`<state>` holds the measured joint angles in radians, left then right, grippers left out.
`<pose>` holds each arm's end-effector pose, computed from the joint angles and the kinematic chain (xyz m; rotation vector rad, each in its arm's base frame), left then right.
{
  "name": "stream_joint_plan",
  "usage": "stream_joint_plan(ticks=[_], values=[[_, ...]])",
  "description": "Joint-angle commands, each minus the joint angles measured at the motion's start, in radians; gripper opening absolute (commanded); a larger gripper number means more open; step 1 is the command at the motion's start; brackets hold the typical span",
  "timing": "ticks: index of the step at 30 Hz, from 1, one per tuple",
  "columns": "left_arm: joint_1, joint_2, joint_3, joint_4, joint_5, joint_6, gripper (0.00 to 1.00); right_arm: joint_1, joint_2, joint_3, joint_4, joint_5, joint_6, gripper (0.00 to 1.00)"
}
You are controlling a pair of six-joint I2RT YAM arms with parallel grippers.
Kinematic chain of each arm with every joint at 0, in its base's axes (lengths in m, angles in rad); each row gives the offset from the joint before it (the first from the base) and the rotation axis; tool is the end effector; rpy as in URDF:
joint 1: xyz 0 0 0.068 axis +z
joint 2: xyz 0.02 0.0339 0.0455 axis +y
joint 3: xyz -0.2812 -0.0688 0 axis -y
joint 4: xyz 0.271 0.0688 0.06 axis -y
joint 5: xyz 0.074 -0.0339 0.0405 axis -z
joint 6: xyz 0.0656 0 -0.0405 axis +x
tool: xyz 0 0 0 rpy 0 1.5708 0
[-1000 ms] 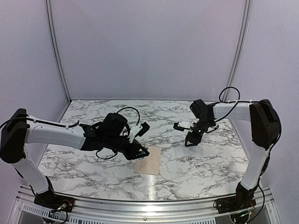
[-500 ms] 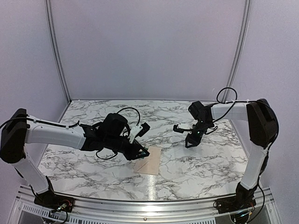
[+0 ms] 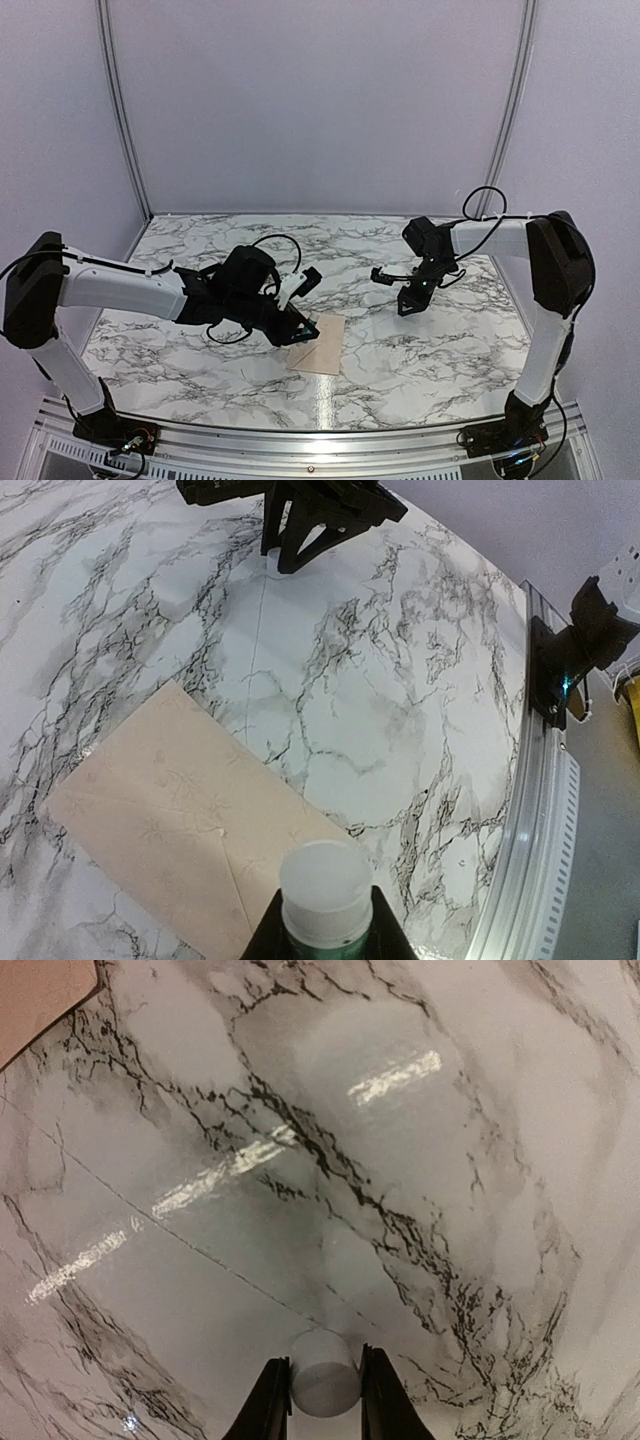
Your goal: Place the letter into the envelope and seal it
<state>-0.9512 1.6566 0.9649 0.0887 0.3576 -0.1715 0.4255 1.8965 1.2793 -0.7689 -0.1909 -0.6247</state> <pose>0.2151 -0.3411 0.1902 1.0799 2.0514 -0.9988 0.3511 0.1728 0.1359 -1.4907 2.5212 0.2520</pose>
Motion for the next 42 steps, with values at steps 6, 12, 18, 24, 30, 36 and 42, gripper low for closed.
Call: stream_joint_plan(ticks=[6, 12, 18, 24, 30, 36, 42], values=[[-0.008, 0.023, 0.017, -0.009, 0.012, 0.009, 0.0, 0.011, -0.018, 0.045, -0.041, -0.026, 0.016, 0.08], [-0.011, 0.064, 0.04, -0.019, 0.056, 0.064, 0.0, 0.011, -0.106, 0.109, -0.13, -0.3, -0.014, 0.07], [-0.029, 0.09, 0.118, -0.087, 0.06, 0.15, 0.0, 0.025, -0.141, 0.197, -0.212, -0.673, -0.027, 0.07], [-0.043, 0.097, 0.18, -0.119, 0.066, 0.167, 0.0, 0.077, -0.132, 0.208, -0.199, -0.799, 0.0, 0.07], [-0.056, 0.106, 0.22, -0.126, 0.067, 0.202, 0.0, 0.097, -0.098, 0.217, -0.205, -0.88, 0.014, 0.07], [-0.061, 0.112, 0.236, -0.135, 0.061, 0.204, 0.0, 0.116, -0.095, 0.216, -0.22, -0.907, 0.009, 0.07], [-0.061, 0.115, 0.24, -0.136, 0.061, 0.205, 0.0, 0.132, -0.105, 0.2, -0.207, -0.906, 0.022, 0.08]])
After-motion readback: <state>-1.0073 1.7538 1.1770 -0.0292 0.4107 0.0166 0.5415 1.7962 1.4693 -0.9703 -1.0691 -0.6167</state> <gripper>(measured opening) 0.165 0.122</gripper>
